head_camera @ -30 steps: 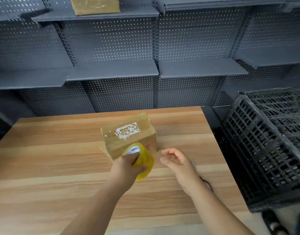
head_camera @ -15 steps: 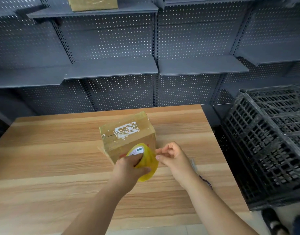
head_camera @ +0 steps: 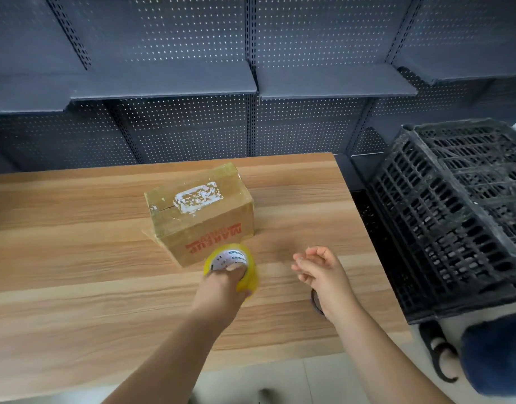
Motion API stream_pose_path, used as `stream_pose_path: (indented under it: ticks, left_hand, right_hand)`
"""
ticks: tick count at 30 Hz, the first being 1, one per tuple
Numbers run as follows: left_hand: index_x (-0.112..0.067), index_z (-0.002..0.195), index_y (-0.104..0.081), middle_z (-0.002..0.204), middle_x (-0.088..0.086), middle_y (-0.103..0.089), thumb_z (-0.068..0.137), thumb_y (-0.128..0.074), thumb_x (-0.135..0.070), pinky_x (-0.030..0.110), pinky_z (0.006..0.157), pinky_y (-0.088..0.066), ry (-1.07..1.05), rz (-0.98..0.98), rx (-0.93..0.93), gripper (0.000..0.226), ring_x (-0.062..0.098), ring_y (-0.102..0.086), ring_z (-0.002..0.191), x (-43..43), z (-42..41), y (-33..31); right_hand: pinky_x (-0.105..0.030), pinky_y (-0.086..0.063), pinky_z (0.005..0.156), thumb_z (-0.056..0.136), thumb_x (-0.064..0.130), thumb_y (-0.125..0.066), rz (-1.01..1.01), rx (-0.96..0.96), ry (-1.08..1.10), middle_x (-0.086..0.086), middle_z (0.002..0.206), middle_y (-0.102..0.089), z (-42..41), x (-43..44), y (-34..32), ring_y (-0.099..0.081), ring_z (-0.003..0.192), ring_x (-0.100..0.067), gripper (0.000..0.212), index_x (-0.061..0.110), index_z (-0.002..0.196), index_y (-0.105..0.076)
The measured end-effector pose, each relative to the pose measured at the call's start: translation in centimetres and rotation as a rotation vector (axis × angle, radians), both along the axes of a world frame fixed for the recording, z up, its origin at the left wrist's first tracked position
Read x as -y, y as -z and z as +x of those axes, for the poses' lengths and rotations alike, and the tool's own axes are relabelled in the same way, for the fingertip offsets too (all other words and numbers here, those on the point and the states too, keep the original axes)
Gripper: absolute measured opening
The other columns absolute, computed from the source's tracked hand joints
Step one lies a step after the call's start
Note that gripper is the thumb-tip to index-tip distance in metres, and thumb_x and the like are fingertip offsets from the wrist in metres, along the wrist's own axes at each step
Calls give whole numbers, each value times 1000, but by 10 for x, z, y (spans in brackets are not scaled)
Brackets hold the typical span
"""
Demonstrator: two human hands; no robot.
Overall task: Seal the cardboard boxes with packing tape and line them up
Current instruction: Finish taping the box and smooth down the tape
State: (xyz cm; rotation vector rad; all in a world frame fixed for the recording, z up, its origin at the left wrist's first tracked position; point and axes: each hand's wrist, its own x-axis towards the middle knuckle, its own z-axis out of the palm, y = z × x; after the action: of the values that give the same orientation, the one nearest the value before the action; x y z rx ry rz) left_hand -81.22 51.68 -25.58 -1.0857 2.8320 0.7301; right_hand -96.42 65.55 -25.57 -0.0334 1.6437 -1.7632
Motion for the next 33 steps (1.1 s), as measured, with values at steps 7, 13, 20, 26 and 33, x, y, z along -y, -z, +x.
stream_pose_path:
  ticks: [7, 13, 20, 26, 33]
  left_hand:
    - [-22, 102, -72, 96, 1, -72, 52, -91, -38, 27, 62, -52, 203, -273, 162, 55, 24, -68, 78, -14, -11, 54]
    - [-12, 87, -72, 66, 4, -68, 36, -97, -29, 30, 55, -52, 177, -293, 106, 60, 27, -65, 57, -12, -14, 74]
    - [-21, 136, -45, 129, -1, -60, 91, -58, -43, 31, 97, -37, 99, -275, 153, 52, 22, -52, 121, -11, -9, 69]
    - [-24, 128, -56, 122, -6, -65, 76, -72, -53, 35, 96, -44, 73, -188, 51, 62, 22, -50, 124, -3, 12, 58]
    - [-18, 102, -69, 92, -8, -69, 87, -53, -47, 34, 76, -50, 15, -288, -326, 36, 15, -55, 95, 31, 65, 27]
  right_hand:
    - [-36, -46, 70, 78, 20, -78, 409, -257, -79, 6, 81, -71, -13, -21, 67, -63, 72, -16, 22, 30, 80, -59]
    - [-11, -41, 67, 87, 14, -72, 591, -612, -245, 9, 89, -68, -25, 3, 83, -62, 83, -9, 21, 29, 85, -57]
    - [-34, -51, 69, 88, 10, -67, 716, -928, -400, -2, 92, -65, -36, 25, 95, -61, 83, -23, 11, 15, 97, -63]
    - [-32, -41, 73, 85, 19, -72, 795, -991, -481, 9, 92, -51, -47, 27, 95, -52, 99, -22, 17, 18, 97, -60]
    - [-38, -50, 84, 77, 37, -79, 952, -797, -582, 0, 126, -55, -61, 46, 74, -56, 108, -22, 72, 26, 137, -40]
